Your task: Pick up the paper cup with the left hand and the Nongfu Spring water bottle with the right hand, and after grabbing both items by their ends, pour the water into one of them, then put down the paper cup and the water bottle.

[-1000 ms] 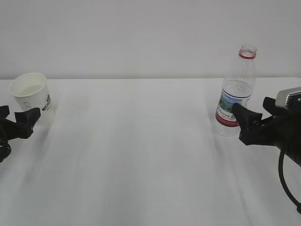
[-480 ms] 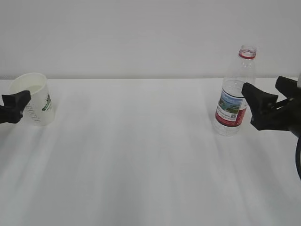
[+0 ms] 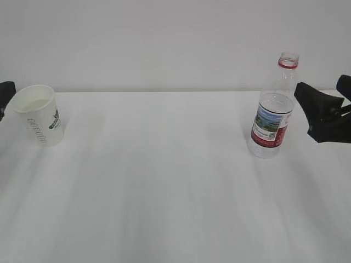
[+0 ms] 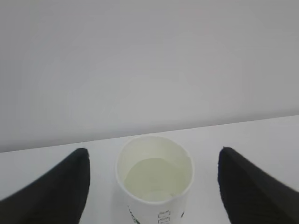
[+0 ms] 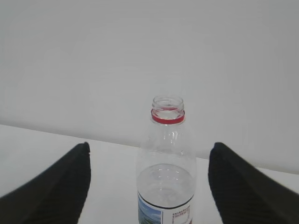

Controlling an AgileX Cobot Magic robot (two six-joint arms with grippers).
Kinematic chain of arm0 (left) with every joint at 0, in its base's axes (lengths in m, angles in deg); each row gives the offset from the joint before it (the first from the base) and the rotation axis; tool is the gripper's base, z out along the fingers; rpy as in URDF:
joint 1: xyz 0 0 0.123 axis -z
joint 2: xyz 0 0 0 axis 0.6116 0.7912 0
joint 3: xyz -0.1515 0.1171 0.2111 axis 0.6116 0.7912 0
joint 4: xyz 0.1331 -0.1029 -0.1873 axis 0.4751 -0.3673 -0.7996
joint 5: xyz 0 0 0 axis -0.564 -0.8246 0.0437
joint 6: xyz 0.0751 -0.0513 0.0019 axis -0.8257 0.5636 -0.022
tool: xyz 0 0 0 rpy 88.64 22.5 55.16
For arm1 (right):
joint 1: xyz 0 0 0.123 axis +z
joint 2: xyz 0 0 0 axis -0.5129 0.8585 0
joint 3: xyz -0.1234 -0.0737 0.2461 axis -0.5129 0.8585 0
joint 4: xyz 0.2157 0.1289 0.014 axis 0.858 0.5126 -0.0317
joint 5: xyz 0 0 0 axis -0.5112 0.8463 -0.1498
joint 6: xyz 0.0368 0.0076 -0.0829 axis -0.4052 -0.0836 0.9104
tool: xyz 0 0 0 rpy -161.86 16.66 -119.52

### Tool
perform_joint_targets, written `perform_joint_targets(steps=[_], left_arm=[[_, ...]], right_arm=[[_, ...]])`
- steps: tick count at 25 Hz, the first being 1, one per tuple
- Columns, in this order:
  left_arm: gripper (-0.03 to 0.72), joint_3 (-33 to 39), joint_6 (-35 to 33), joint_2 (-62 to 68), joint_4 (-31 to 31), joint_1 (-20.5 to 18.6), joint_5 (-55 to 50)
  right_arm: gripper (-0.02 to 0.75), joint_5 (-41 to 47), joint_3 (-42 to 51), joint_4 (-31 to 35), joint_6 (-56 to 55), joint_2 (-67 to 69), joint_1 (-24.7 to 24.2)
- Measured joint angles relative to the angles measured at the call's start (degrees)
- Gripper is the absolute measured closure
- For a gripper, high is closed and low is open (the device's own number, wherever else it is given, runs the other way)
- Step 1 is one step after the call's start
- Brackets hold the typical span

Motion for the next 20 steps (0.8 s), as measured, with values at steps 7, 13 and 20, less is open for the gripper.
perform_joint_targets(steps=[7, 13, 20], left_arm=[[0.071, 0.21, 0.0, -9.16, 0.2, 0.0, -8.09], [0.077, 0.56, 0.0, -17.5, 0.32, 0.0, -15.08], [0.078, 0.64, 0.0, -27.84, 0.32, 0.0, -24.32]], right_arm=[[0.149, 7.68, 0.13, 0.0, 0.04, -8.5, 0.0], [0.15, 15.3, 0.17, -0.09, 0.04, -17.44, 0.0], [0.15, 24.37, 0.26, -0.23, 0.04, -27.06, 0.0]])
